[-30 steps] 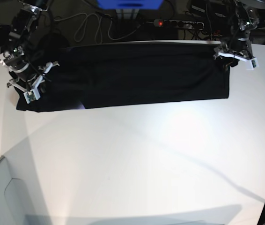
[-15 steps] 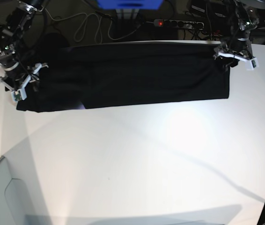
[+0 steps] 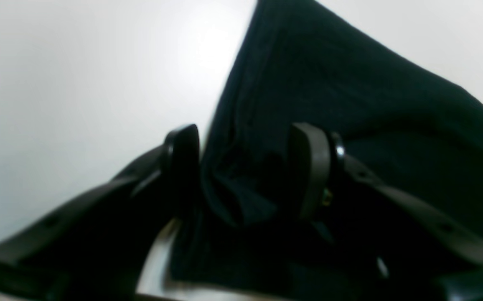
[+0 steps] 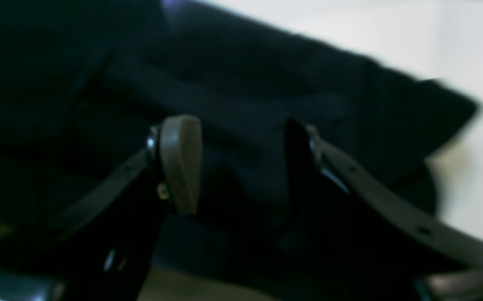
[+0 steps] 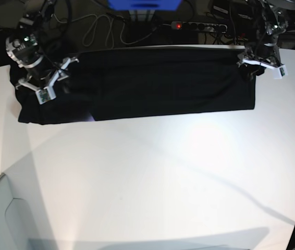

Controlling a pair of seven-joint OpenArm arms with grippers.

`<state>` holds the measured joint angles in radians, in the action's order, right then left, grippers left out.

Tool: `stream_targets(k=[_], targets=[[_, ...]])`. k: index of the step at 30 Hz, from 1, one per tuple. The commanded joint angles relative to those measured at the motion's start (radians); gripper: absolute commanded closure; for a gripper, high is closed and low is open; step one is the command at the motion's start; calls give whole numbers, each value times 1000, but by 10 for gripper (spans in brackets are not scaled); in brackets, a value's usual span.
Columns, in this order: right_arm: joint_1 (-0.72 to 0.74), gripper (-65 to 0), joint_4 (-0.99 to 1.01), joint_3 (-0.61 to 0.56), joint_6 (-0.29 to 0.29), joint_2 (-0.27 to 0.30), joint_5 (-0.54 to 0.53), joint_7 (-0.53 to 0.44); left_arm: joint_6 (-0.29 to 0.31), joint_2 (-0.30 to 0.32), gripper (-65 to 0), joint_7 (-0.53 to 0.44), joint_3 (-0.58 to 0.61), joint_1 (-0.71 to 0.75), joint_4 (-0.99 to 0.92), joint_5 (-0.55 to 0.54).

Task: Fold the T-shirt properly
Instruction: 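Adjust the right gripper's grip on the strip end, left gripper holding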

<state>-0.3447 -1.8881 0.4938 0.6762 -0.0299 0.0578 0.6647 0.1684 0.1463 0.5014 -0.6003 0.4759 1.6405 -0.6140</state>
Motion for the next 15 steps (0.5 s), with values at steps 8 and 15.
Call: stream_targets(k=[8, 15], targets=[[66, -305, 215, 24, 22, 43, -5, -15, 9, 8, -327, -20, -2, -21, -46, -16], [66, -304, 221, 24, 22, 72, -5, -15, 10, 0, -327, -20, 19, -19, -49, -19]])
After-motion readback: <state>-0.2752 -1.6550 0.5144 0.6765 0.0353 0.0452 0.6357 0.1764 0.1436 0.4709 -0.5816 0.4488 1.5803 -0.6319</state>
